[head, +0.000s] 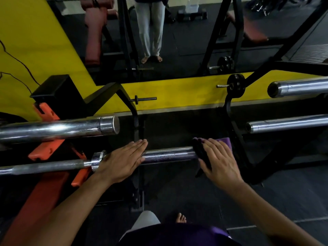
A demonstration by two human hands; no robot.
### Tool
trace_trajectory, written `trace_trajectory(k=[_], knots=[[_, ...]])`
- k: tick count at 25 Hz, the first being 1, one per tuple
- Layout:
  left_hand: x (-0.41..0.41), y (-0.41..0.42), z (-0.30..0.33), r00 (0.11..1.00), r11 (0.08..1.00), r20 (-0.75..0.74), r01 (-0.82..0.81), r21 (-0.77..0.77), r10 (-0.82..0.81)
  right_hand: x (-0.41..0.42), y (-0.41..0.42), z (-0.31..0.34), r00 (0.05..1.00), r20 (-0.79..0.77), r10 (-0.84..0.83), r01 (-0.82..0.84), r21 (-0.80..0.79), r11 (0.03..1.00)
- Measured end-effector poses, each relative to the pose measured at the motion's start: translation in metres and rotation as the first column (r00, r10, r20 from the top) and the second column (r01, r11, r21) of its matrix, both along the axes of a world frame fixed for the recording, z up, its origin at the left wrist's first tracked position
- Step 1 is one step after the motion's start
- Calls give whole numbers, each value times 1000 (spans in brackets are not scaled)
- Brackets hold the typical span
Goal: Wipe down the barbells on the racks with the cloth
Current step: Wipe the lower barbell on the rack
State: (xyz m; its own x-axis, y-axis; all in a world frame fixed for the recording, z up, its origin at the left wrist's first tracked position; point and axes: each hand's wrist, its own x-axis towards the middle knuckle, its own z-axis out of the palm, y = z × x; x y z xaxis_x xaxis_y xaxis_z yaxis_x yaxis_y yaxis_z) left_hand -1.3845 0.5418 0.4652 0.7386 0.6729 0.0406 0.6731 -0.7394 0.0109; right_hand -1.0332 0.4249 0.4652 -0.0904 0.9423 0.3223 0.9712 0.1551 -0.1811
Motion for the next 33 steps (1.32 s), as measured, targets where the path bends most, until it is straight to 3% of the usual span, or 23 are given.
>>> trace_trajectory(k=[2,3,5,6,8,9,11,13,15,18,23,26,29,31,33], knots=[[0,0,1,1000,1000,-1,-5,6,5,15,20,12,987,-85,-135,123,-135,983],[1,0,1,1000,1000,-5,-9,2,9,22,40,24,963,-157,-217,163,-299,940],[1,0,1,1000,1000,-10,-16,-14,16,29,82,44,926,-204,-317,104,-669,736],[0,-1,2,1000,1000,-13,-18,-17,18,25,98,53,941,-161,-298,64,-781,622],[0,-3,4,999,999,-24,-25,-29,24,5,115,58,977,-69,-203,47,-855,517],[0,-4,6,999,999,-25,-31,-31,30,-8,116,55,987,-39,-156,54,-834,550],[3,-4,9,999,999,-14,-42,-23,41,-34,100,48,995,4,-102,78,-685,725],[3,-4,9,999,999,-14,-37,-20,36,-50,64,38,997,-8,-76,68,-378,923],[2,-4,10,999,999,-12,-44,-12,44,-48,32,25,999,-40,-22,15,-161,987],[3,-4,8,999,998,-5,-32,-47,32,-33,23,11,994,-110,16,-23,-69,997],[-21,-4,25,988,983,138,-51,-177,76,-36,28,20,940,-329,-86,94,10,995],[-77,-9,32,981,984,128,-129,-122,144,-44,31,36,897,-425,-125,139,3,990],[-127,-7,24,1000,988,29,-3,-155,7,-73,35,34,931,-334,-146,159,12,987],[-137,-3,21,998,982,55,29,-185,-19,-87,38,19,972,-143,-186,187,-11,982],[-139,-2,22,996,973,82,57,-224,-40,-89,43,12,956,-32,-292,290,-65,955]])
